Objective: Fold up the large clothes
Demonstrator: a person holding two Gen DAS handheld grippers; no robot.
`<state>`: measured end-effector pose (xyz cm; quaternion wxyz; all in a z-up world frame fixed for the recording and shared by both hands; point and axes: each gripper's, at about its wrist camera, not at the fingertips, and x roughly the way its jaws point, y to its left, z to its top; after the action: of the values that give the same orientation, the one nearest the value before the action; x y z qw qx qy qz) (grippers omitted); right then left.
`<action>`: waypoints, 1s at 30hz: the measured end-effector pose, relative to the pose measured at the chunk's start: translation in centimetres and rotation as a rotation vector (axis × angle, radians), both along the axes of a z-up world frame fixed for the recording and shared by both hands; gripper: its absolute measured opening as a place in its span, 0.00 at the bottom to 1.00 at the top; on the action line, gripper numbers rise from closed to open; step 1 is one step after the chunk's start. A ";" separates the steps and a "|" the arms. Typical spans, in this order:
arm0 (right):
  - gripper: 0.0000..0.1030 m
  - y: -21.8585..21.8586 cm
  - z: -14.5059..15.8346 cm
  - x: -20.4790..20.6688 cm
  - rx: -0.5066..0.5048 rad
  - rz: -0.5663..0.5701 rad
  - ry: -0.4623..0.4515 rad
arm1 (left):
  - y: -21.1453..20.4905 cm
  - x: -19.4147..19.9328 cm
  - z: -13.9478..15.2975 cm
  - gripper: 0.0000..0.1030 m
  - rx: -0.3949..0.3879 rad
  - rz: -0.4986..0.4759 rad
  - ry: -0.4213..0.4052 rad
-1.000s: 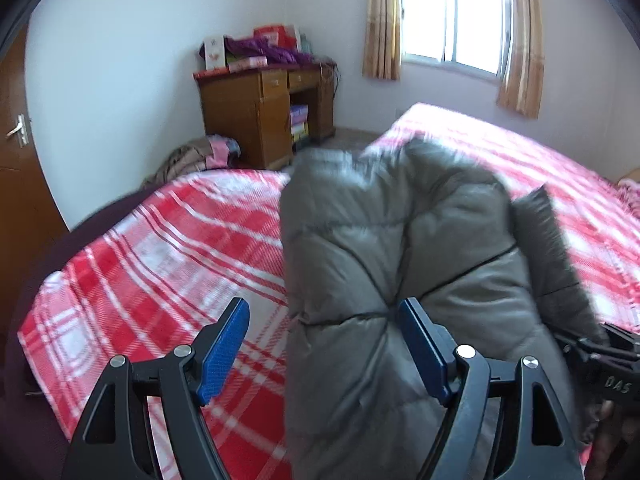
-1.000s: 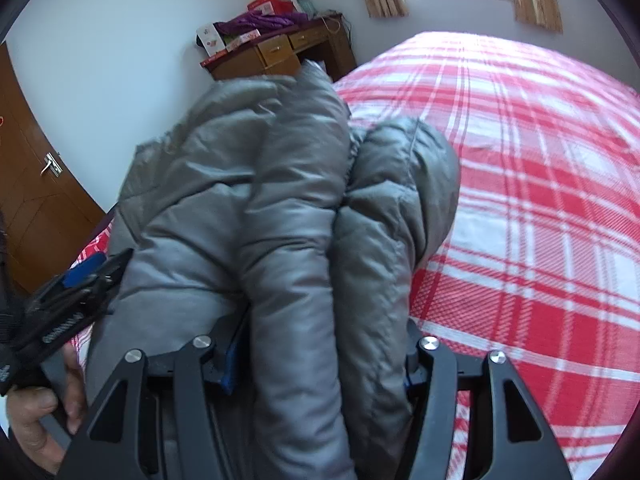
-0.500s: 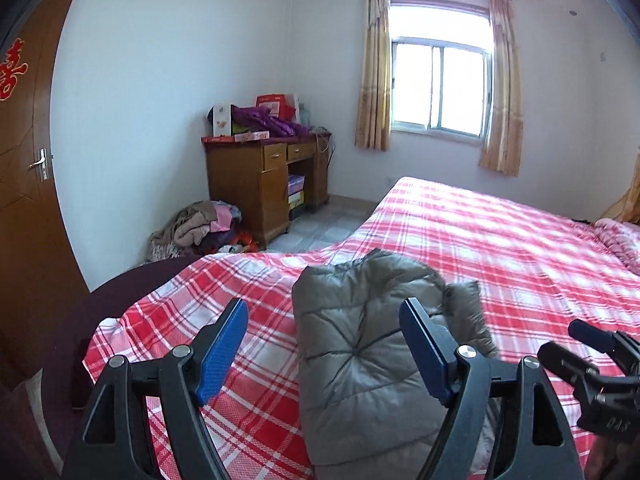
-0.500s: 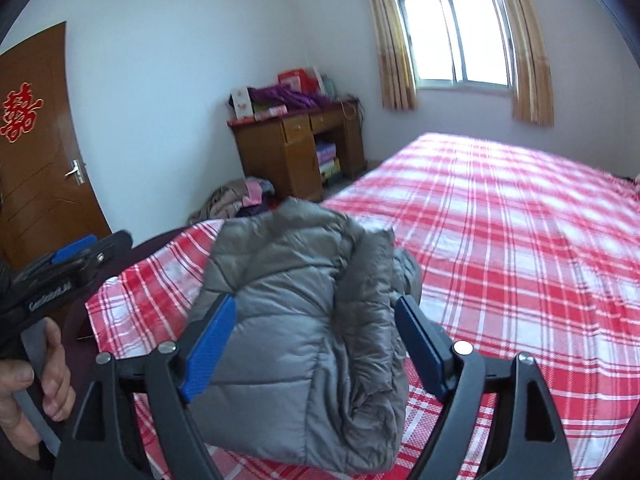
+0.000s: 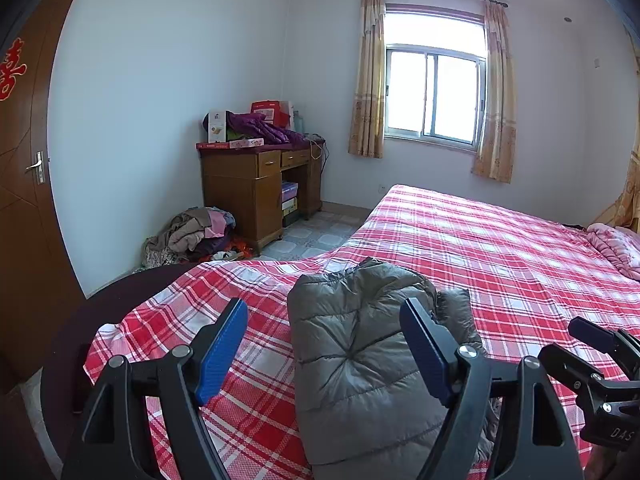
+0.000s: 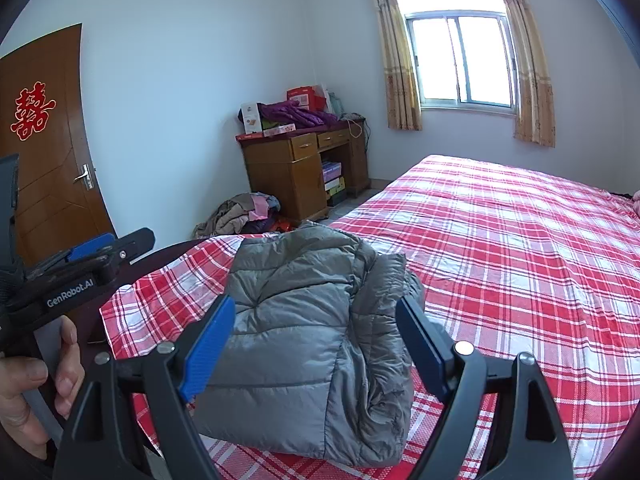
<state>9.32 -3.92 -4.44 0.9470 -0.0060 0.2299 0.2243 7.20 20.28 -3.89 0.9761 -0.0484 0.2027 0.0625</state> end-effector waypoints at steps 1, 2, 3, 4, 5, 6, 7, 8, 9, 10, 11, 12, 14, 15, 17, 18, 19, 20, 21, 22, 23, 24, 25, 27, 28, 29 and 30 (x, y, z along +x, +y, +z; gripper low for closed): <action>0.82 0.1 0.0 0.0 -0.001 0.002 -0.001 | 0.0 0.0 0.0 0.77 -0.001 -0.002 0.000; 0.82 0.1 0.0 -0.1 -0.001 0.003 -0.002 | 0.0 0.0 0.0 0.77 0.000 -0.002 0.000; 0.82 0.2 -0.1 -0.2 -0.003 0.005 -0.001 | -0.1 0.0 0.0 0.77 0.001 -0.002 -0.001; 0.82 0.3 -0.1 -0.2 -0.004 0.006 -0.001 | -0.1 0.0 -0.1 0.77 0.003 0.000 -0.002; 0.82 0.3 -0.1 -0.2 -0.004 0.007 -0.001 | 0.0 0.0 -0.1 0.77 0.004 0.001 -0.002; 0.82 0.4 -0.2 -0.2 -0.005 0.007 0.000 | 0.0 0.0 -0.1 0.77 0.004 0.001 0.000; 0.82 0.5 -0.2 -0.2 -0.005 0.009 0.002 | 0.0 0.0 -0.1 0.77 0.003 0.002 0.001; 0.82 0.5 -0.2 -0.1 -0.006 0.010 0.003 | 0.0 0.1 -0.2 0.77 0.002 0.002 0.003; 0.82 0.5 -0.3 -0.2 -0.006 0.010 0.002 | 0.0 0.1 -0.2 0.77 0.003 0.003 0.005; 0.82 0.5 -0.3 -0.2 -0.006 0.011 0.002 | 0.0 0.2 -0.2 0.77 0.003 0.003 0.006; 0.82 0.6 -0.3 -0.2 -0.007 0.011 0.003 | 0.0 0.2 -0.2 0.77 0.003 0.003 0.006; 0.82 0.5 -0.3 -0.2 -0.006 0.012 0.004 | 0.0 0.2 -0.3 0.77 0.003 0.004 0.007; 0.82 0.5 -0.3 -0.2 -0.005 0.011 0.006 | 0.0 0.2 -0.3 0.77 0.003 0.002 0.007; 0.82 0.5 -0.3 -0.2 -0.005 0.010 0.007 | -0.1 0.2 -0.3 0.77 0.004 0.003 0.007; 0.82 0.5 -0.3 -0.2 -0.004 0.008 0.009 | -0.1 0.2 -0.4 0.77 0.004 0.003 0.008; 0.82 0.5 -0.3 -0.2 -0.004 0.008 0.010 | -0.1 0.2 -0.3 0.77 0.003 0.003 0.008; 0.82 0.5 -0.3 -0.2 -0.004 0.008 0.010 | -0.1 0.2 -0.4 0.77 0.004 0.003 0.008; 0.82 0.5 -0.3 -0.2 -0.005 0.009 0.010 | -0.1 0.2 -0.4 0.77 0.004 0.004 0.008; 0.82 0.5 -0.3 -0.2 -0.005 0.009 0.010 | 0.0 0.2 -0.4 0.77 0.004 0.004 0.009; 0.82 0.5 -0.3 -0.2 -0.005 0.009 0.011 | -0.1 0.3 -0.4 0.77 0.003 0.004 0.010; 0.82 0.6 -0.3 -0.2 -0.004 0.010 0.012 | -0.1 0.3 -0.5 0.77 0.003 0.004 0.010; 0.82 0.6 -0.3 -0.2 -0.005 0.011 0.012 | -0.1 0.3 -0.5 0.77 0.004 0.004 0.011; 0.82 0.6 -0.3 -0.1 -0.006 0.012 0.012 | -0.1 0.3 -0.5 0.77 0.003 0.005 0.013; 0.82 0.6 -0.4 -0.1 -0.006 0.013 0.014 | -0.1 0.4 -0.6 0.77 0.001 0.004 0.015; 0.82 0.6 -0.4 -0.2 -0.005 0.014 0.015 | -0.1 0.5 -0.7 0.77 0.002 0.004 0.017; 0.82 0.6 -0.4 -0.1 -0.005 0.014 0.015 | -0.2 0.5 -0.7 0.77 0.003 0.005 0.018; 0.82 0.6 -0.4 -0.1 -0.006 0.013 0.016 | -0.2 0.5 -0.7 0.77 0.003 0.005 0.018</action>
<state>9.19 -3.28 -4.83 0.9436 -0.0084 0.2380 0.2300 7.72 20.08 -4.57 0.9741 -0.0471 0.2115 0.0655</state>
